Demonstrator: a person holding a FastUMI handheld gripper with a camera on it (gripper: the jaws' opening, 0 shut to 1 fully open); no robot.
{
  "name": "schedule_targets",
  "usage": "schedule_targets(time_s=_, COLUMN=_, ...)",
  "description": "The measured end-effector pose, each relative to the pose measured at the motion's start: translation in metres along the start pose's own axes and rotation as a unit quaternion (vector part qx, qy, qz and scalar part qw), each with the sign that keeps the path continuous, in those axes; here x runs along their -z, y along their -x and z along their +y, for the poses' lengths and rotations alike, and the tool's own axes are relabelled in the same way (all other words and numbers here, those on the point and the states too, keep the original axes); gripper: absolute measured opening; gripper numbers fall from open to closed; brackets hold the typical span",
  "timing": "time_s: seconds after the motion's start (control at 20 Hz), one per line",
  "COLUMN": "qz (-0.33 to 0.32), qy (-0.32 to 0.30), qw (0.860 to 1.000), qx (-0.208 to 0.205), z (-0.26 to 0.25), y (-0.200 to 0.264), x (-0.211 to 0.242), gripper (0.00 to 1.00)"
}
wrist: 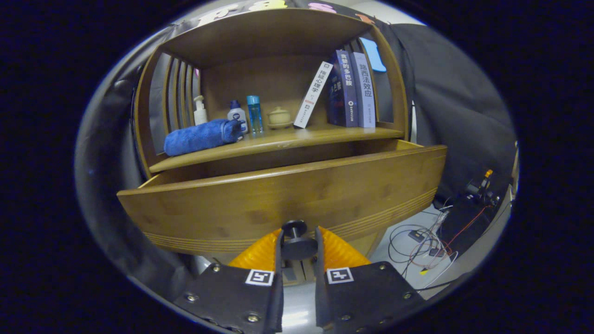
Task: Pull open the drawer, take out the items inside it, and place them on the countertop above the cabinet.
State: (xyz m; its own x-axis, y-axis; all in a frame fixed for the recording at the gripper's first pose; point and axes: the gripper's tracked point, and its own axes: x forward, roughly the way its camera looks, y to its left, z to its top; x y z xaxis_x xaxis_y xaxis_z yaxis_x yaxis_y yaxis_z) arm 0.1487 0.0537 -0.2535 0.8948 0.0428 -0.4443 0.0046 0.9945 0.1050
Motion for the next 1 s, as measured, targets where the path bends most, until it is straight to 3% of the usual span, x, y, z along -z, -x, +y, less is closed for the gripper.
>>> schedule_targets(time_s=0.5, qz=0.038, qy=0.004, qw=0.999, qx=-0.015, z=-0.014, y=0.060, x=0.034, gripper=0.27)
schedule_targets(time_s=0.9, qz=0.038, qy=0.005, qw=0.999, qx=-0.012, z=-0.016, y=0.069, x=0.037, gripper=0.27)
schedule_targets(time_s=1.0, qz=0.028, qy=0.004, qw=0.999, qx=-0.024, z=-0.011, y=0.074, x=0.034, gripper=0.37)
